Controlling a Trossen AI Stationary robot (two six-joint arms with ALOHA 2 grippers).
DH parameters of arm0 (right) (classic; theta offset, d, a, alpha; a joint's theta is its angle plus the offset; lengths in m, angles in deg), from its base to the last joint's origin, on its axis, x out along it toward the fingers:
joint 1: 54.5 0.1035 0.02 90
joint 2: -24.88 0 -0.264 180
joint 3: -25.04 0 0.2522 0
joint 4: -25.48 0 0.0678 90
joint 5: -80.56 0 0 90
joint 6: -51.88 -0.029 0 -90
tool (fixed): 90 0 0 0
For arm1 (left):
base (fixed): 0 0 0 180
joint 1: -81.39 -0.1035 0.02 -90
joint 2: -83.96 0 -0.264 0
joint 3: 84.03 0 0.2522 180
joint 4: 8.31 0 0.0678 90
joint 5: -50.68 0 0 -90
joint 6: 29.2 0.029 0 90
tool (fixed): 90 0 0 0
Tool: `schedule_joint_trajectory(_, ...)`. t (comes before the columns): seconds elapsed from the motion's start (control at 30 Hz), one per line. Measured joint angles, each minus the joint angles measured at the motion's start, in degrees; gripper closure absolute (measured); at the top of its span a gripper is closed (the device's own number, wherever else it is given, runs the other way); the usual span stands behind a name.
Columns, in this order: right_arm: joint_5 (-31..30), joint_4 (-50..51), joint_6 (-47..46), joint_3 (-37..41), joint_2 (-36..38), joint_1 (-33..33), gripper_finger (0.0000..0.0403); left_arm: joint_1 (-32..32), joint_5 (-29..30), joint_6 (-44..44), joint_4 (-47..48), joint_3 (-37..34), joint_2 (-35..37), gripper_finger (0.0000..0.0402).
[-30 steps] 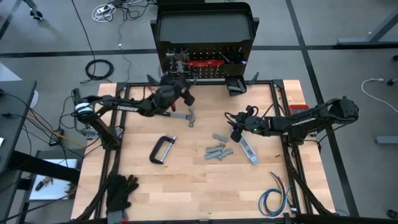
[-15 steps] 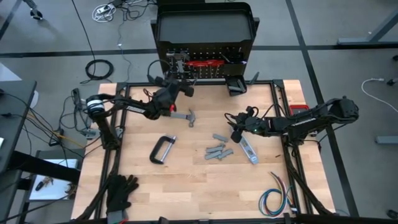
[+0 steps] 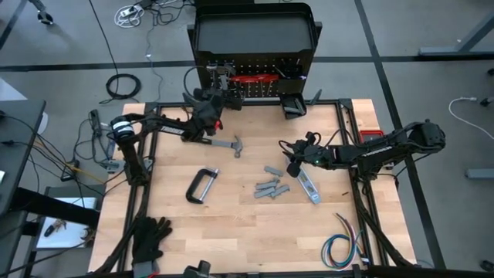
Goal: Hang tools onto peg board
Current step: Unhang the hammer
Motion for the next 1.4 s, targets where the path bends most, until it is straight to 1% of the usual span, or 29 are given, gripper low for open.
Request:
schedule_joint_trajectory(0.1,0.0,0.0,0.0,0.0,0.0,0.0,0.0244,-1.1,-0.3,-0.3,3.0,1.2,0.0,0.0197)
schedule_joint_trajectory(0.17,0.0,0.0,0.0,0.0,0.0,0.0,0.0244,-1.8,-1.5,-0.4,4.3,2.2,-0.1,0.0197)
schedule_joint_trajectory(0.33,0.0,-0.3,0.0,0.0,0.0,0.0,0.0244,-3.3,-2.6,-0.1,5.8,3.9,-1.7,0.0197)
schedule_joint_trajectory(0.5,0.0,-0.3,0.0,0.0,0.0,0.0,0.0244,-4.9,-2.9,-0.5,7.5,3.9,-1.7,0.0198)
schedule_joint_trajectory(0.7,0.0,-0.3,0.3,0.0,0.0,0.0,0.0244,-5.4,-2.9,-0.5,7.6,3.9,-1.6,0.0203)
schedule_joint_trajectory(0.77,0.0,-0.3,0.3,0.0,0.0,0.0,0.0244,-5.4,-2.4,-0.1,7.6,3.9,-1.6,0.0216)
schedule_joint_trajectory(0.83,0.0,-0.3,0.3,0.0,0.0,0.0,0.0244,-5.4,-1.8,0.3,7.6,4.0,-1.6,0.0238)
schedule_joint_trajectory(1.0,0.0,-0.3,0.4,0.0,0.0,0.0,0.0244,-5.4,-1.2,1.7,7.7,4.0,-1.6,0.0322)
schedule_joint_trajectory(1.07,0.0,-0.3,0.4,0.0,0.0,0.0,0.0244,-5.5,-1.8,1.8,7.9,4.0,-1.6,0.0355)
schedule_joint_trajectory(1.1,0.0,-0.3,0.4,0.0,0.0,0.0,0.0244,-5.5,-2.1,1.7,7.9,4.0,-1.6,0.0361)
schedule_joint_trajectory(1.4,0.0,-0.3,0.4,0.0,0.0,0.0,0.0244,-4.6,-1.8,1.7,7.9,4.0,-1.6,0.0362)
